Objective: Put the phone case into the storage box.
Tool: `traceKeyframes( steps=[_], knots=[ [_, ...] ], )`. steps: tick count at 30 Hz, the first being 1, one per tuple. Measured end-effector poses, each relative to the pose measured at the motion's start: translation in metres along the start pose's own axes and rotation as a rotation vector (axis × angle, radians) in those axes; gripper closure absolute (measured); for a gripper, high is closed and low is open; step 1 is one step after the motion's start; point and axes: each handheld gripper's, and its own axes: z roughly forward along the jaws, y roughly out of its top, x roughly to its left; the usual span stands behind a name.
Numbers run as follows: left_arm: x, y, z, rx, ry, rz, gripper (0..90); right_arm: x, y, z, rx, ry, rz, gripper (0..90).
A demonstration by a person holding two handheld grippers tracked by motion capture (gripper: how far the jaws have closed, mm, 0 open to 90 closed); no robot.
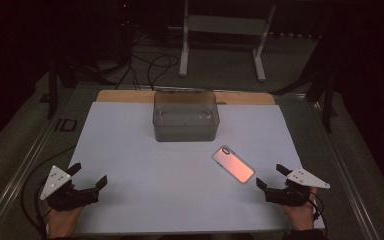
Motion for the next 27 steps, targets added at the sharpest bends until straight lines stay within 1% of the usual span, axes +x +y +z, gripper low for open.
traceKeyframes(
  steps=[2, 4, 6, 8, 13, 15, 17, 19, 22, 27],
  knots=[
    [-0.001, -0.001, 0.001, 0.002, -0.001, 0.011, 0.4, 0.000, 0.000, 0.001, 0.006, 0.000, -0.003, 7.5],
    [-0.002, -0.001, 0.002, 0.014, -0.001, 0.019, 0.4, 0.000, 0.000, 0.001, 0.008, 0.000, -0.004, 7.5],
    [-0.003, -0.002, 0.003, 0.020, -0.004, 0.019, 0.4, 0.001, 0.000, 0.002, 0.012, 0.000, -0.003, 7.5],
    [-0.004, -0.002, 0.004, 0.020, -0.008, 0.025, 0.4, 0.001, 0.000, 0.002, 0.018, 0.001, -0.004, 7.6],
    [-0.007, -0.004, 0.006, 0.021, -0.003, 0.039, 0.5, 0.001, 0.000, 0.004, 0.024, 0.006, 0.001, 7.6],
    [-0.008, -0.006, 0.008, 0.022, -0.009, 0.039, 0.6, 0.001, 0.000, 0.005, 0.033, 0.004, -0.002, 7.6],
    [-0.009, -0.006, 0.011, 0.041, -0.009, 0.049, 0.5, 0.002, 0.000, 0.006, 0.038, 0.013, -0.003, 7.6],
    [-0.012, -0.006, 0.011, 0.036, -0.010, 0.062, 0.5, 0.002, 0.002, 0.007, 0.041, 0.014, -0.006, 7.6],
    [-0.013, -0.005, 0.010, 0.023, -0.014, 0.065, 0.5, 0.001, 0.005, 0.006, 0.037, 0.013, -0.003, 7.5],
    [-0.015, -0.006, 0.012, 0.028, -0.010, 0.066, 0.5, 0.001, 0.014, 0.007, 0.044, 0.012, -0.003, 7.5]
  ],
)
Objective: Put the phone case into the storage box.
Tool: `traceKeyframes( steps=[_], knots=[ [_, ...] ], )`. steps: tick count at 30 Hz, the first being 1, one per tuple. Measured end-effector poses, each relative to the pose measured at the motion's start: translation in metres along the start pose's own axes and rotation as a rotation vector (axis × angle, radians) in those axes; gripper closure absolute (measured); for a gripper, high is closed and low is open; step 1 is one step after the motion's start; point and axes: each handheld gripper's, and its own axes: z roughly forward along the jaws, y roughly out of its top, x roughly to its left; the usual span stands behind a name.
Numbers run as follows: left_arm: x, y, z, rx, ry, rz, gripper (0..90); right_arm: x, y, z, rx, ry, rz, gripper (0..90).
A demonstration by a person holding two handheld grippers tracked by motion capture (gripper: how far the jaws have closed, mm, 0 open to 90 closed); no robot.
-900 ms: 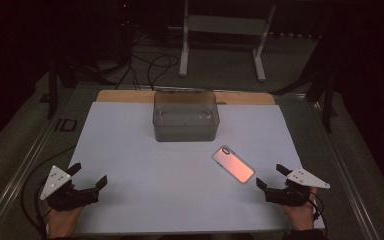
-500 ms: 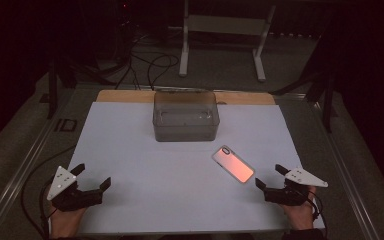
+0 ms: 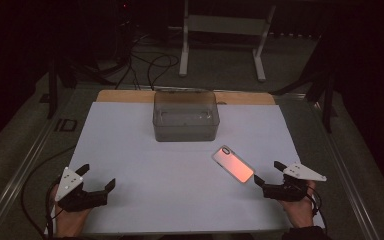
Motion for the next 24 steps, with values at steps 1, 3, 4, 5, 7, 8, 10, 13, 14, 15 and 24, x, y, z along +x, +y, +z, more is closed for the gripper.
traceKeyframes(
  steps=[1, 3, 4, 5, 7, 8, 10, 13, 14, 15, 24],
  knots=[
    [0.000, 0.000, 0.000, 0.001, 0.000, -0.001, 0.5, 0.000, 0.002, 0.001, 0.001, 0.000, 0.000, 7.5],
    [0.000, -0.001, 0.001, 0.003, 0.002, 0.001, 0.5, 0.001, 0.005, 0.002, 0.013, 0.001, -0.006, 7.4],
    [0.000, -0.001, 0.001, 0.003, 0.000, 0.001, 0.5, 0.001, 0.007, 0.003, 0.018, 0.003, -0.009, 7.5],
    [0.000, -0.001, 0.001, 0.003, 0.002, 0.001, 0.5, 0.001, 0.009, 0.004, 0.021, 0.001, -0.011, 7.5],
    [0.000, -0.001, 0.001, 0.006, 0.007, 0.000, 0.5, 0.000, 0.013, 0.005, 0.027, -0.002, -0.016, 7.5],
    [0.000, -0.002, 0.001, 0.007, 0.008, 0.000, 0.5, 0.000, 0.015, 0.006, 0.033, -0.001, -0.017, 7.5],
    [0.000, -0.002, 0.001, 0.007, 0.010, 0.000, 0.5, 0.000, 0.019, 0.008, 0.046, 0.002, -0.028, 7.5],
    [0.000, -0.002, 0.002, 0.007, 0.009, -0.002, 0.5, 0.000, 0.027, 0.011, 0.061, 0.005, -0.048, 7.5],
    [0.000, -0.002, 0.002, 0.008, 0.011, -0.002, 0.5, 0.001, 0.030, 0.012, 0.064, 0.003, -0.051, 7.5],
    [0.000, -0.002, 0.002, 0.008, 0.011, -0.003, 0.5, 0.001, 0.032, 0.014, 0.069, 0.002, -0.052, 7.5],
    [-0.001, -0.002, 0.003, 0.010, 0.009, 0.003, 0.5, 0.003, 0.047, 0.029, 0.131, 0.007, -0.079, 7.6]
  ],
)
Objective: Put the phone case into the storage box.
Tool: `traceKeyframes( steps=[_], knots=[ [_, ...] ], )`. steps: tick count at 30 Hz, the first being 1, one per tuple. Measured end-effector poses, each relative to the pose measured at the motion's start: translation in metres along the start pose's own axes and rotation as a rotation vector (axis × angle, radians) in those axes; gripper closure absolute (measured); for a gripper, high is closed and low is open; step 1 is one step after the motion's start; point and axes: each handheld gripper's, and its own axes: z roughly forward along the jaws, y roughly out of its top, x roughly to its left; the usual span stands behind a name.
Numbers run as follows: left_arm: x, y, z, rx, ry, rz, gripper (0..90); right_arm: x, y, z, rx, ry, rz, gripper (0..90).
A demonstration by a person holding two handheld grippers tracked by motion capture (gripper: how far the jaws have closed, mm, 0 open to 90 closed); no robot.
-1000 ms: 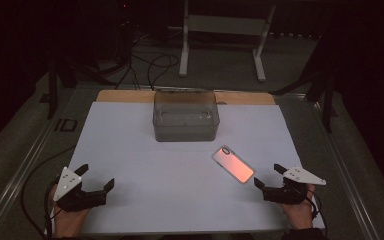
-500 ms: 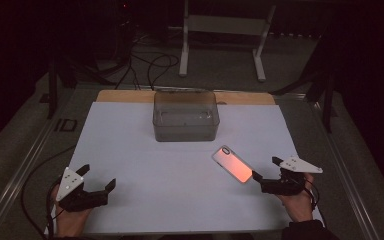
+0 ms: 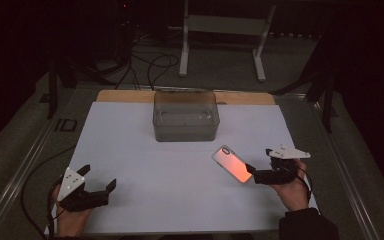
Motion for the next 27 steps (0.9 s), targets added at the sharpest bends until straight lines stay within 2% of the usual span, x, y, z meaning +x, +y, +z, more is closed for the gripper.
traceKeyframes(
  steps=[14, 21, 27],
  knots=[
    [-0.001, -0.001, 0.003, 0.012, -0.002, 0.009, 0.5, -0.007, 0.016, 0.023, 0.075, -0.008, -0.031, 7.6],
    [-0.002, -0.001, 0.003, 0.011, -0.006, 0.013, 0.5, -0.008, 0.023, 0.036, 0.146, -0.007, -0.069, 8.1],
    [-0.002, -0.001, 0.003, 0.012, -0.006, 0.012, 0.5, -0.012, 0.024, 0.048, 0.212, 0.000, -0.073, 11.5]
  ],
)
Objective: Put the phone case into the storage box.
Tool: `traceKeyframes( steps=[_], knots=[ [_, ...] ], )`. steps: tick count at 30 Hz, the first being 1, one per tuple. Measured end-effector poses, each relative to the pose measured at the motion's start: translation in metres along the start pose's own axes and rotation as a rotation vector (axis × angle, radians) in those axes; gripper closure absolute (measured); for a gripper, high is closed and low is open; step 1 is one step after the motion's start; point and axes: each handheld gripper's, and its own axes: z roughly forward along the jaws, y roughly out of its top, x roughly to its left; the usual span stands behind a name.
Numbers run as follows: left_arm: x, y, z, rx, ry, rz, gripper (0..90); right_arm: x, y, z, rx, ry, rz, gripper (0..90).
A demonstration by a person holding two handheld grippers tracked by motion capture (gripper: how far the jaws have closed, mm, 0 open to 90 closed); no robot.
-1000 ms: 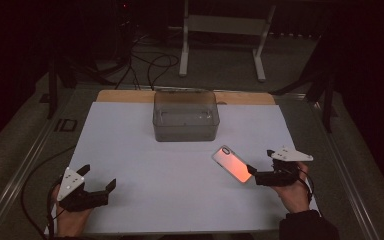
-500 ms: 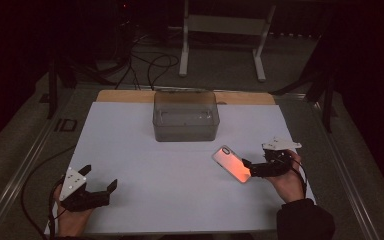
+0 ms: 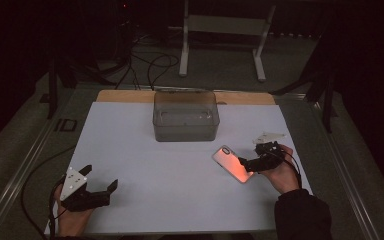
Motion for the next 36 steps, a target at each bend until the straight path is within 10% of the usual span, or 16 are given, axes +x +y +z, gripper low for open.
traceKeyframes(
  steps=[19, 36],
  knots=[
    [0.000, 0.000, 0.000, 0.001, -0.002, 0.004, 0.5, -0.001, 0.002, 0.029, 0.161, 0.028, -0.043, 25.8],
    [-0.001, 0.000, 0.001, 0.009, -0.002, 0.007, 0.5, -0.013, -0.004, 0.045, 0.299, 0.110, 0.011, 75.0]
  ],
)
